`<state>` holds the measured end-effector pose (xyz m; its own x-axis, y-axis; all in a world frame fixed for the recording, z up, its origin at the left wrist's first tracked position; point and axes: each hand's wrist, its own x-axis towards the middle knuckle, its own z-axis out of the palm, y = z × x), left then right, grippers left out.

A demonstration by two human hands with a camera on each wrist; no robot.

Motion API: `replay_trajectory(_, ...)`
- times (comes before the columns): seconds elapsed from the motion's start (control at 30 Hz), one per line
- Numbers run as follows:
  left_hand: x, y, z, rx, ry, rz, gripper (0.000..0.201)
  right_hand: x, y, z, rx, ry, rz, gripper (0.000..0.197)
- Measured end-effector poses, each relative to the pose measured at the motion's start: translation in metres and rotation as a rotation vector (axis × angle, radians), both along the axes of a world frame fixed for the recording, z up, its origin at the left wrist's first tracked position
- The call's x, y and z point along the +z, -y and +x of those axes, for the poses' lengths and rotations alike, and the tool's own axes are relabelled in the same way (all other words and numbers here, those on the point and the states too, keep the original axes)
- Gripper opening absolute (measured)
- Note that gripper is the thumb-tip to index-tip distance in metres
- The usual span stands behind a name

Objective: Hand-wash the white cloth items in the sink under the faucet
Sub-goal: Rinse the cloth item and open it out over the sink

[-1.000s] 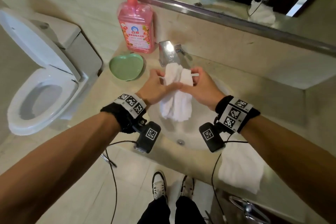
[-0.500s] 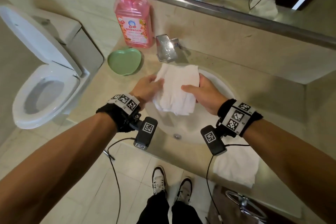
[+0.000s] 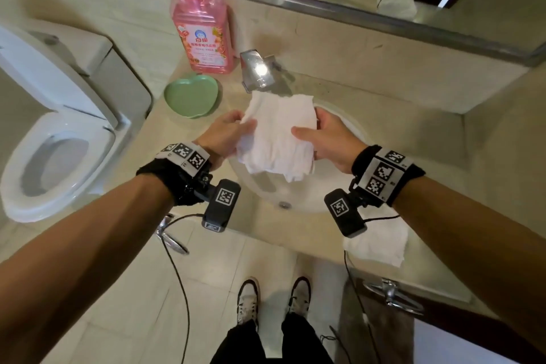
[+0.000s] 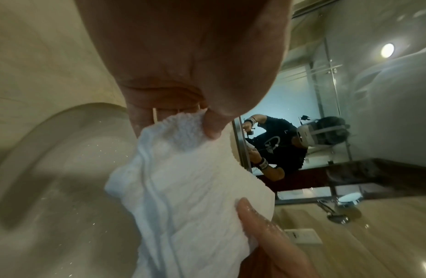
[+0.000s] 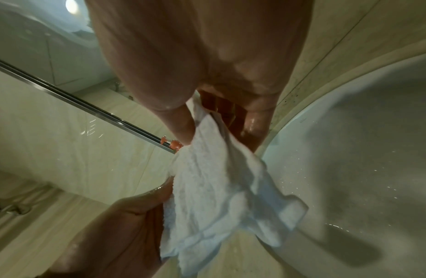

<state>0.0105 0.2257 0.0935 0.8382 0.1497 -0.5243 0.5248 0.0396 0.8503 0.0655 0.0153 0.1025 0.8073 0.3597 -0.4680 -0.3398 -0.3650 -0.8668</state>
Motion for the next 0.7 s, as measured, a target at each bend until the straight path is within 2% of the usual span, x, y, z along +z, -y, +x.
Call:
replay_trajectory(0.17, 0.004, 0.011, -0.011, -0.06, -0.007, -0.044, 0.024, 0.014, 0.019, -0.031, -0.063, 0.007, 0.009, 0.04)
replay_trajectory(0.3, 0.008, 0.048, -0.015, -0.139, -0.014, -0.008, 0.027, 0.027, 0.058, -0.055, -0.123, 0.024, -0.023, 0.042)
replay_trajectory(0.43, 0.003, 0.099, -0.018, -0.247, -0.028, -0.032, 0.007, 0.029, 0.112, -0.071, -0.166, 0.039, -0.08, 0.043)
replay_trajectory(0.53, -0.016, 0.141, -0.019, -0.33, -0.085, -0.074, 0.007, 0.013, 0.156, -0.077, -0.214, 0.002, -0.126, 0.033)
replay_trajectory(0.7, -0.061, 0.205, -0.023, -0.367, -0.205, -0.065, 0.006, -0.043, 0.222, -0.084, -0.249, -0.118, -0.212, 0.041)
